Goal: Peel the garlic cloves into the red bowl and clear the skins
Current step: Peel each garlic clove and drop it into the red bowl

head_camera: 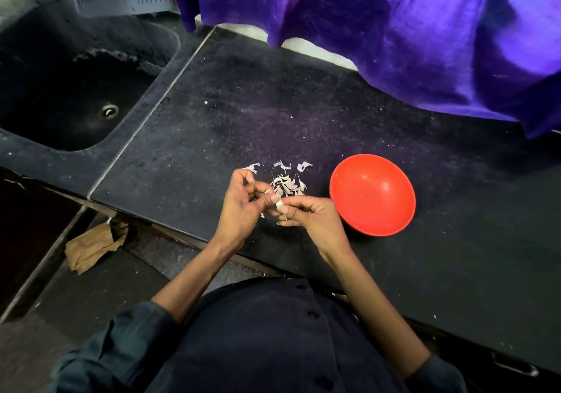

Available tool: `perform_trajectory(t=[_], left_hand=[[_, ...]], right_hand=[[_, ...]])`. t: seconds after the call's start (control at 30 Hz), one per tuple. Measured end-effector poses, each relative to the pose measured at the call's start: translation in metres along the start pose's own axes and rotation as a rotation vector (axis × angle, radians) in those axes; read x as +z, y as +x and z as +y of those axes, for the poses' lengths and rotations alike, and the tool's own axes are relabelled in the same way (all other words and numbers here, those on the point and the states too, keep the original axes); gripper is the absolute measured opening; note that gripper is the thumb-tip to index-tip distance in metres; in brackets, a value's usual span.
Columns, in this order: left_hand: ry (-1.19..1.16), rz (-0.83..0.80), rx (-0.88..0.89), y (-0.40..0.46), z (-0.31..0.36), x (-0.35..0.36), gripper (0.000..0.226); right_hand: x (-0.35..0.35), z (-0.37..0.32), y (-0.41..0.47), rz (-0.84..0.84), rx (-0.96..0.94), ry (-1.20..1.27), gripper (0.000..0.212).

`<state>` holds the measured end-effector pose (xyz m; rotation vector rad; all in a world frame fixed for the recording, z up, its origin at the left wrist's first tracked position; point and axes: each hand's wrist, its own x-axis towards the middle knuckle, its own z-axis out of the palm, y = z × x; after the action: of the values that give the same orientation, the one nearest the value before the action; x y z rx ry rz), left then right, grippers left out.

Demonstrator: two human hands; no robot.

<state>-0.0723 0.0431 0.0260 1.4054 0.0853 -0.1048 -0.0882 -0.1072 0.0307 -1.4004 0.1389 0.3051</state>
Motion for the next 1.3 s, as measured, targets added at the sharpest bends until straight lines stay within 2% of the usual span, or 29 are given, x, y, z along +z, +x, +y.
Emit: perform_trajectory(t=[0.4,0.57,0.97,1.1,1.2,1.3], left_hand=[[0.125,-0.07,0.033,-0.0012,-0.0013,0.0025,0.041],[0.249,-0.106,0.053,-0.0009,-0.0008,0.0027,0.037],[0.383,-0.159,0.092,0.0016,-0.0023,0.0013,0.034],[0.332,-0.14,0.113,0.0002,-0.0032,0.0003,0.023],[0.181,-0.106,0.076,-0.0002,-0.0021,0.0003,0.027],[0.053,-0.073,0.023,-0.0012,-0.0005,0.0037,0.028]], right_hand=[[-0.0016,0.0009,0.0007,-0.008,-0.013,-0.008,0.017],[-0.0022,0.0019,0.0025,-0.002,-0.011,-0.055,0.019],[-0.0025,0.0045,0.0043,0.052,-0.05,-0.178,0.015],[-0.0008,0.0018,0.0039,0.076,-0.021,-0.104,0.011],[0.0004,0.0006,0.003,0.102,0.018,-0.007,0.011],[-0.0007,0.0031,0.0048,0.114,0.01,-0.024,0.013]])
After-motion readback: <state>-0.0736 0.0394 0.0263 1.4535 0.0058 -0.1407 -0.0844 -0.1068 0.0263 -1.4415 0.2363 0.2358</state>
